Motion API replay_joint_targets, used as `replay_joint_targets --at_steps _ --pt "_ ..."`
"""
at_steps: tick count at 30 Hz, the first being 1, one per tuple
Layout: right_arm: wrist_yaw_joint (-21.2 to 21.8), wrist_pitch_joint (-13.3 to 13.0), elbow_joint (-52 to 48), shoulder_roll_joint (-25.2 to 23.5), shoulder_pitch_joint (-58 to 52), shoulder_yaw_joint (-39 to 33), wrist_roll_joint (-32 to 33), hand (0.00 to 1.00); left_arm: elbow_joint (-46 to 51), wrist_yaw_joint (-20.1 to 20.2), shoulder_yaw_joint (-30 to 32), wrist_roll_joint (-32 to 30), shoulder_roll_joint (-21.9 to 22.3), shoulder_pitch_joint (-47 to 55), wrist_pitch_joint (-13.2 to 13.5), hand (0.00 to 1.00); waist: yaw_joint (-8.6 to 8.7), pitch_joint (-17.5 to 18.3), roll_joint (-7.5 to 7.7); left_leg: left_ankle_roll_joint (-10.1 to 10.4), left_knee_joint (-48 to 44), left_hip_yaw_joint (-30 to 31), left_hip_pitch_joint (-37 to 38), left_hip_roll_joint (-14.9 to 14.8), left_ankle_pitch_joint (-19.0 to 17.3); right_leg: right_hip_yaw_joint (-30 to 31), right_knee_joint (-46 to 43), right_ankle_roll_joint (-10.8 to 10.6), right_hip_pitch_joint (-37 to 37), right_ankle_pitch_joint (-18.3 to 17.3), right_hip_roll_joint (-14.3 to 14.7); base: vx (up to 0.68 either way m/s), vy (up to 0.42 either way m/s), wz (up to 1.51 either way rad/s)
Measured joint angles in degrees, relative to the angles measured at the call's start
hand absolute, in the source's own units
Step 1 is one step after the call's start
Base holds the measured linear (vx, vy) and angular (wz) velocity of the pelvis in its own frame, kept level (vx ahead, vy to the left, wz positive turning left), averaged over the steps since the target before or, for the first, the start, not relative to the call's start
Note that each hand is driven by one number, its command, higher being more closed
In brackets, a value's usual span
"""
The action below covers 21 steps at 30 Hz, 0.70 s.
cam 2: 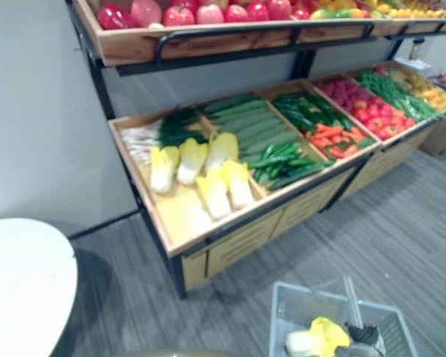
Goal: Pick vegetable in the basket
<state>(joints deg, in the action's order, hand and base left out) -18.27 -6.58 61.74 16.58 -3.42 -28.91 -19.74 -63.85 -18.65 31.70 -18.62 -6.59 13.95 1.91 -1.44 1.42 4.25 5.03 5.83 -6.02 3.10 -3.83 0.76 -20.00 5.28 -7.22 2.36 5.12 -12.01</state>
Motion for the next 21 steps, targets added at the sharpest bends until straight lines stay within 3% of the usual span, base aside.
replay_joint_targets --at_steps 3,5,6,9,10,11,12,13,14,16,17,18,21 --pt "0.0 0.0 0.0 0.0 0.6 0.2 0.0 1.00 0.0 1.0 -2.6 0.3 0.8 -0.1 0.1 0.00 0.01 -0.2 -0.60 0.2 -0.2 -2.1 1.2 -0.4 -0.7 1.9 -0.3 0.1 0.0 -0.1 0.3 -0.02 -0.005 -0.33" --pt "0.1 0.1 0.1 -1.0 1.0 0.8 0.1 1.00 0.2 1.2 -4.9 0.4 0.7 -0.8 0.3 0.00 0.18 -0.9 -0.54 0.2 -4.6 -3.1 0.1 -0.9 -3.5 3.3 -1.5 -0.1 -0.2 -0.4 0.0 -0.02 0.009 -0.35" --pt "0.2 0.2 0.4 -2.4 0.8 1.3 0.1 1.00 0.7 1.5 -6.8 0.4 0.8 -1.5 0.7 0.00 0.43 -1.9 -0.40 0.0 -10.8 -3.3 -1.8 -1.7 -6.7 3.5 -3.1 -0.2 -0.2 -1.3 0.0 -0.04 0.013 -0.22" --pt "1.2 0.7 0.2 -4.3 1.1 1.3 0.1 1.00 1.2 1.8 -11.6 0.4 1.7 -3.0 1.8 0.00 1.40 -3.8 -3.19 -0.6 -25.7 -5.6 -7.0 -4.7 -15.0 6.9 -10.0 -1.2 -4.4 -3.8 0.3 -0.08 0.072 -0.49" --pt "1.3 0.9 -0.8 -4.5 1.1 1.3 0.2 1.00 1.2 1.9 -12.6 0.4 1.7 -3.3 1.9 0.00 1.39 -3.9 -3.42 -0.7 -27.8 -6.5 -8.3 -5.1 -16.0 8.2 -11.0 -1.5 -5.9 -3.9 0.3 -0.14 0.206 -0.89" --pt "1.3 1.3 -2.8 -5.1 1.1 1.5 0.2 1.00 1.2 2.0 -14.6 0.4 1.4 -3.7 2.0 0.00 1.39 -4.1 -3.28 -1.5 -30.6 -9.0 -10.2 -5.8 -17.7 11.2 -11.5 -3.0 -8.8 -3.1 0.4 -0.12 0.243 -1.13" --pt "1.2 1.5 -5.1 -5.5 1.2 2.7 0.5 1.00 1.2 2.0 -16.5 0.4 1.0 -4.5 2.0 0.00 1.58 -5.0 -2.77 -2.3 -32.2 -11.9 -11.2 -6.1 -18.9 14.3 -10.6 -5.2 -10.7 -0.1 0.6 -0.15 0.253 -1.45" --pt "1.2 1.7 -6.7 -5.7 1.7 3.5 0.6 1.00 1.2 2.1 -17.6 0.4 0.7 -5.1 1.9 0.00 1.74 -6.3 -2.71 -3.3 -33.2 -14.8 -11.1 -7.0 -19.6 15.8 -8.9 -5.0 -12.0 5.1 1.5 -0.20 0.221 -1.71" --pt "1.1 1.8 -7.6 -5.9 3.7 5.2 0.8 1.00 1.3 2.1 -18.2 0.4 0.5 -5.3 1.9 0.00 1.40 -7.7 -4.34 -4.6 -32.8 -18.7 -10.7 -8.8 -19.6 16.5 -5.3 -5.5 -12.3 11.7 2.8 -0.31 0.243 -1.93" --pt "1.0 2.2 -9.6 -6.0 5.4 9.4 1.1 1.00 2.7 2.1 -19.4 0.4 0.0 -6.6 2.1 0.00 1.58 -10.9 -4.17 -6.3 -30.8 -25.1 -9.0 -10.3 -18.8 6.5 -19.4 3.5 -16.2 4.7 1.7 -0.27 0.233 -1.68" --pt "1.0 2.1 -9.7 -6.0 5.9 10.8 0.6 1.00 3.9 2.3 -20.3 0.3 -0.7 -7.3 2.4 0.00 1.40 -12.0 -3.66 -6.7 -28.0 -28.5 -7.2 -9.9 -17.0 0.8 -27.9 5.9 -16.4 -1.4 -0.3 -0.17 0.241 -1.52" --pt "1.1 2.1 -9.7 -5.9 6.6 12.3 -0.4 1.00 5.2 2.4 -20.8 0.3 -1.1 -7.2 2.6 0.00 1.34 -12.3 -3.05 -7.4 -25.1 -32.4 -5.7 -9.5 -15.3 -2.4 -32.6 6.2 -14.7 -4.6 -1.4 -0.15 0.219 -1.51" --pt "1.4 1.5 -9.6 -5.9 7.2 15.5 -2.8 1.00 5.6 3.4 -21.3 0.3 -1.6 -7.1 2.6 0.00 1.21 -12.1 -2.51 -7.9 -20.5 -40.6 -3.2 -8.5 -12.9 -4.6 -35.4 5.6 -8.0 -8.8 -2.5 -0.13 0.108 -1.42"
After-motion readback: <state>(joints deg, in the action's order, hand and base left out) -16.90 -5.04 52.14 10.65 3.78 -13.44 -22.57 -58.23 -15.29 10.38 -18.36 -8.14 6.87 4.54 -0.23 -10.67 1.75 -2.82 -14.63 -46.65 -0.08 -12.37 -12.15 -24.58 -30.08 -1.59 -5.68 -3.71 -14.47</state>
